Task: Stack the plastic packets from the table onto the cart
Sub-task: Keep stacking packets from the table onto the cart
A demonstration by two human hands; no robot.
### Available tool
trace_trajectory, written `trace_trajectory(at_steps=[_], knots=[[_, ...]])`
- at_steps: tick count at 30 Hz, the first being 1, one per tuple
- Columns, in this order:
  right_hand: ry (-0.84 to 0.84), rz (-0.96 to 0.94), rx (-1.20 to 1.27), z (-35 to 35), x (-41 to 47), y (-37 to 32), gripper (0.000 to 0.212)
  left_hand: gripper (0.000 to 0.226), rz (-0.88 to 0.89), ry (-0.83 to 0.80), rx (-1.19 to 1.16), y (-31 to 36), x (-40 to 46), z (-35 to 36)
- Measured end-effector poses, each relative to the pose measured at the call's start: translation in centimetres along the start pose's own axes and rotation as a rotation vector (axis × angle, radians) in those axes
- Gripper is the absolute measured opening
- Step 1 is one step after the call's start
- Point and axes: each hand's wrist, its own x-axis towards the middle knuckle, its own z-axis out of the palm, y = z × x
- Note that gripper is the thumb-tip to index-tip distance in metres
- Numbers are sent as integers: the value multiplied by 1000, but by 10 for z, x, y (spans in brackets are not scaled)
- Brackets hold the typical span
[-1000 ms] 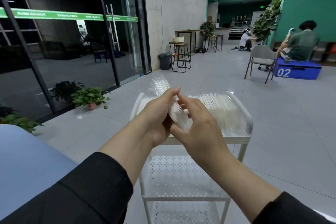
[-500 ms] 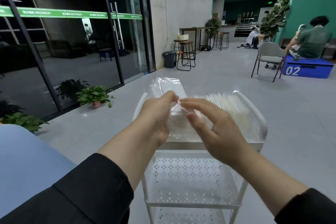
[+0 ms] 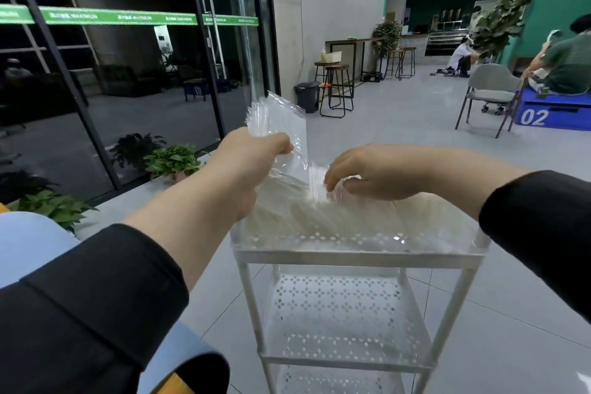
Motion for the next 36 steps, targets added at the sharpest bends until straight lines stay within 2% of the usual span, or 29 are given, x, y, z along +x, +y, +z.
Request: trace_trajectory(at_steps=[4,13,18,22,29,33,36], knots=[[56,-58,-17,1,2,8,27,36,-25,-32,-6,-3,-2,5],[148,-59,67,4,-7,26,24,20,-28,-72,62,2,-4,21],[175,-37,121,8,-13,35,25,33,-17,-101,216,14,0,43],[190,-16,164,10,-17,39,26,21,13,-131,394,21,2,62],[274,-18,232,19,-19,47,30,27,27,-163,646,31,3,84],[302,-14,257,20,-19,48,31,31,64,-198,744,37,-1,99],[315,-11,275,20,-20,48,31,32,93,-234,709,39,8,103]])
